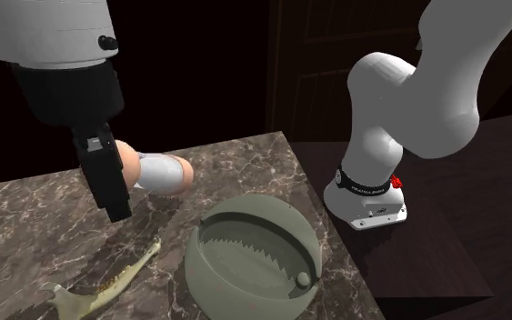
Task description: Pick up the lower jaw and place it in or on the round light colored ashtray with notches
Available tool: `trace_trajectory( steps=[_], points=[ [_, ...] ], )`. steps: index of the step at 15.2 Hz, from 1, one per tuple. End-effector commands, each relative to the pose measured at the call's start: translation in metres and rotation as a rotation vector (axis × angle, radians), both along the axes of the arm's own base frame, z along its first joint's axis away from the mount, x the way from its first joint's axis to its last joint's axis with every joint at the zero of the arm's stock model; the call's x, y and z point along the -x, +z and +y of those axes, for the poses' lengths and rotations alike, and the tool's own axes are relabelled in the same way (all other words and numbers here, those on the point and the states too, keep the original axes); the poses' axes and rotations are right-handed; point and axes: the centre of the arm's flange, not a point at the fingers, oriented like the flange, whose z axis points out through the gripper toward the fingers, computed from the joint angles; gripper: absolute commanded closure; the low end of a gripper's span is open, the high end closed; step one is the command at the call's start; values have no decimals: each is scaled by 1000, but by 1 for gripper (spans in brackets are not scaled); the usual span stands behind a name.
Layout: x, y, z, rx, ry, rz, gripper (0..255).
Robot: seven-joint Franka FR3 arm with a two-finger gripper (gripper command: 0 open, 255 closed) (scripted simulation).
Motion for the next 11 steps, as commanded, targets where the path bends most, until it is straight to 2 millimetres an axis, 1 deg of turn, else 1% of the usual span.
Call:
trace_trajectory(
  steps=[1, 4, 5, 11],
  points=[
    [-2, -23, 20, -10, 52, 68, 0],
    [-13, -32, 52, -49, 116, 67, 0],
    [-15, -34, 58, -56, 127, 67, 0],
    [-14, -64, 66, -56, 127, 67, 0]
  ],
)
